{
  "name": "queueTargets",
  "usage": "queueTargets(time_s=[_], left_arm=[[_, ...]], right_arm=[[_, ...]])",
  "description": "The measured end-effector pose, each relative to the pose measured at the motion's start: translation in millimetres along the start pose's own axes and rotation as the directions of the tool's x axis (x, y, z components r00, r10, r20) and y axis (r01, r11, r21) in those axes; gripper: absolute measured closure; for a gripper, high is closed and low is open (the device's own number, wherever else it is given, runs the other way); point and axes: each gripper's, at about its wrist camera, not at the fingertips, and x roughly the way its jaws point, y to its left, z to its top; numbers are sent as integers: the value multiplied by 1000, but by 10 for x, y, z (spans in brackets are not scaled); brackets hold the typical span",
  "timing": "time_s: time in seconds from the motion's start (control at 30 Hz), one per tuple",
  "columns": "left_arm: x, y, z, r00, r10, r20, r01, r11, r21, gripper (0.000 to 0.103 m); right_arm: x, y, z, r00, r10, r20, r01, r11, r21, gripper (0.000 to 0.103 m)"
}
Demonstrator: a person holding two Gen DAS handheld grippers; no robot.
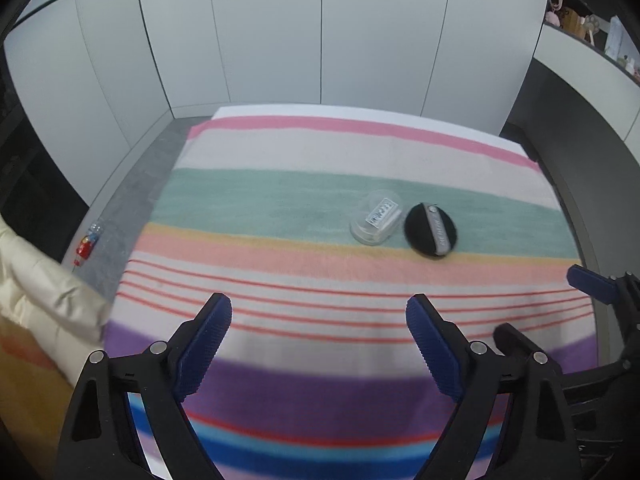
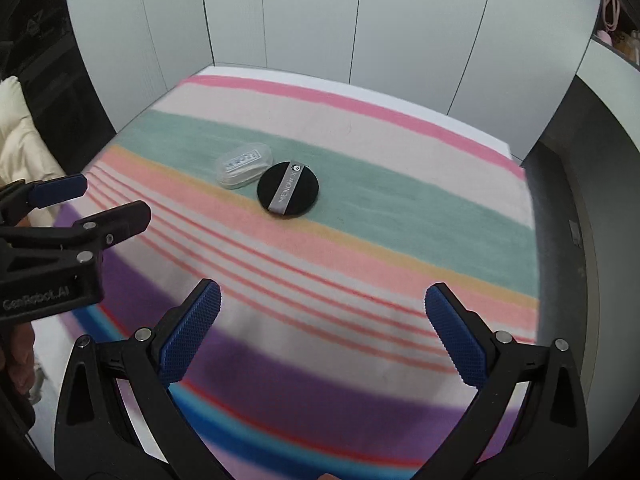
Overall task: Organize objects
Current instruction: 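Grasp the clear plastic case with the left tool while the right tool grasps the black puff, then carry the clear case and black puff with both tools over the cardboard box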
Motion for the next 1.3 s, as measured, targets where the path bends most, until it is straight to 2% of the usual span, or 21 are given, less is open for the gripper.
queueTargets(time_s=[0.07, 0.27, 0.37, 0.43, 0.5, 0.57, 0.73, 0.8, 0.93, 1.03, 1.3], left_arm=[[148, 46, 37, 1000, 5, -6, -5, 1000, 3, 13], [442, 170, 144, 1000, 4, -16, -4, 1000, -25, 13], [489, 221, 184, 1000, -9, -12, 9, 999, -34, 13], [520, 226, 207, 1000, -13, -8, 13, 999, -29, 13], [566, 211, 225, 1000, -26, -12, 26, 999, -28, 13], [617, 174, 232, 999, -38, -13, 37, 999, -23, 13], [771, -65, 263, 998, -60, -14, 60, 998, 9, 13], [851, -178, 308, 998, -61, -15, 61, 998, 21, 17], [929, -367, 416, 999, -43, 9, 43, 997, 67, 32], [932, -436, 485, 999, -52, 13, 51, 996, 77, 57], [671, -453, 500, 998, -57, 18, 56, 997, 49, 58]], right_arm=[[177, -4, 70, 1000, 29, -1, -29, 999, 21, 0], [568, 149, 293, 999, 43, 10, -43, 998, -42, 7], [719, 197, 394, 998, 65, 19, -63, 995, -73, 19], [793, 178, 428, 997, 73, 19, -71, 995, -71, 34], [805, 140, 431, 996, 84, 43, -81, 995, -57, 39], [796, 121, 411, 996, 66, 63, -62, 996, -62, 51], [784, -97, 348, 996, 32, 78, -32, 999, 0, 52], [777, -207, 330, 996, 36, 82, -39, 999, 37, 52], [773, -301, 293, 996, 20, 82, -25, 998, 60, 52], [767, -307, 279, 997, 22, 76, -28, 997, 77, 52], [538, -240, 271, 997, 25, 73, -31, 996, 86, 52]])
